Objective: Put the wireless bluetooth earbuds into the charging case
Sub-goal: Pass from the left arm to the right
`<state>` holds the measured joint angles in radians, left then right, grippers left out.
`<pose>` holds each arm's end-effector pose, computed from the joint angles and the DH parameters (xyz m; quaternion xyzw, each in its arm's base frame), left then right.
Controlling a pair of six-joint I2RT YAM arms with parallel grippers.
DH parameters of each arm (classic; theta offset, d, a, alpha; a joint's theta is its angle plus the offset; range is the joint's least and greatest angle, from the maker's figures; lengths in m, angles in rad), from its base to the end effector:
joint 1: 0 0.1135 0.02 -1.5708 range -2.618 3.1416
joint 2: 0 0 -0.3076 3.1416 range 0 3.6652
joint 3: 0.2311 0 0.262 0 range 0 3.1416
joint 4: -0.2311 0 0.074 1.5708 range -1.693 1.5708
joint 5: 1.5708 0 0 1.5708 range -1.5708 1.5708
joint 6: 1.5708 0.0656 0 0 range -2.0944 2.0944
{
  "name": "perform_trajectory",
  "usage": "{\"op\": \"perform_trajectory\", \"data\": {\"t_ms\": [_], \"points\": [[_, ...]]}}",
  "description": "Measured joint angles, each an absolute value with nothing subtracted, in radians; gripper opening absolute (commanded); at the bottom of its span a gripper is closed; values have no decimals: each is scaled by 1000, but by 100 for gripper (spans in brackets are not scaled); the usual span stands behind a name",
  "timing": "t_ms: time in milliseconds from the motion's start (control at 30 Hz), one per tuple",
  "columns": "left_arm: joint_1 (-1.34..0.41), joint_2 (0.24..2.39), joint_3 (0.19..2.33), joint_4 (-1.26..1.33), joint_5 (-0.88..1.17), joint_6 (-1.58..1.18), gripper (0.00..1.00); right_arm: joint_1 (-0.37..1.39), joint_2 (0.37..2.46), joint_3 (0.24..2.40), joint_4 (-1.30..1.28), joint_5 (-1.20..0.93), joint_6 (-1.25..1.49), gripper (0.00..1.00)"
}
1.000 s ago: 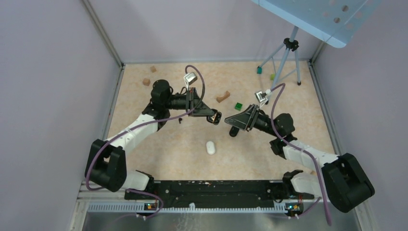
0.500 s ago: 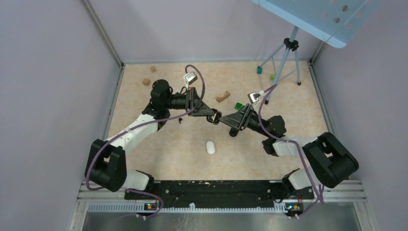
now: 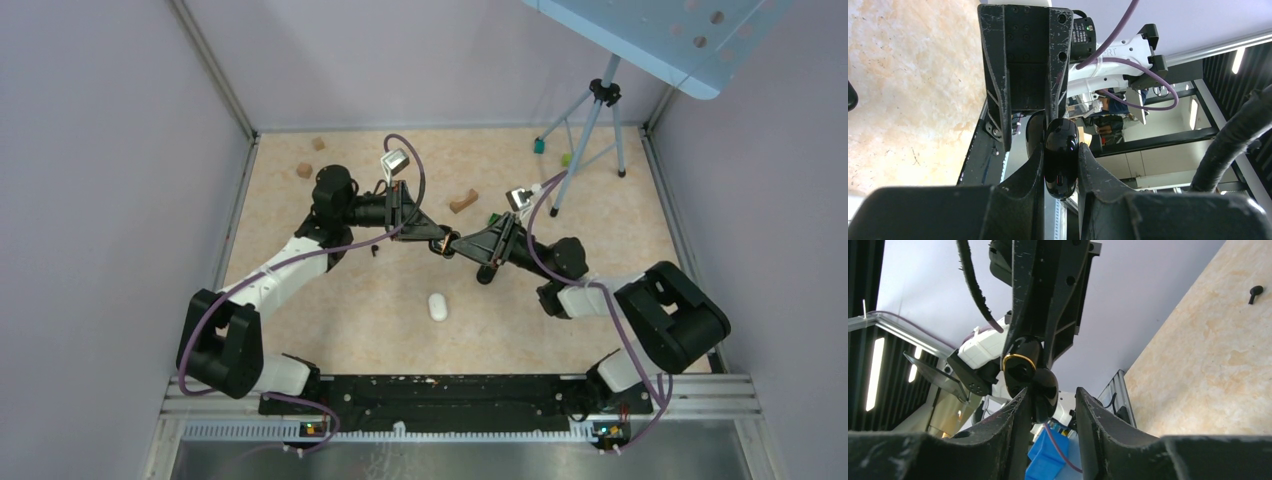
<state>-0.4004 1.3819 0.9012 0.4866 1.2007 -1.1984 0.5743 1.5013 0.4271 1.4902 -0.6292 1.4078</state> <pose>0.2652 -0.1787 0.3515 0.1432 0.6917 -0.6972 0.1224 0.2218 0.1895 0.2761 -0.0270 0.5796 0.7591 0.2952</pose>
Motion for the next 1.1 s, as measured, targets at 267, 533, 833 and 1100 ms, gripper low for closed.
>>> {"op": "perform_trajectory", "data": {"t_ms": [267,533,833,1100], "points": [[-400,1382,901,486,1201,-1197,0,576,1521,455,1504,-649,1415,17],[-398,1382,901,473,1203,-1175,0,576,1545,459,1503,-657,1443,0],[-395,1381,936,302,1192,-1043,75,576,1566,459,1494,-674,1467,0],[-330,1376,1101,-89,1137,-750,99,580,1480,465,1362,-683,1385,0]]}}
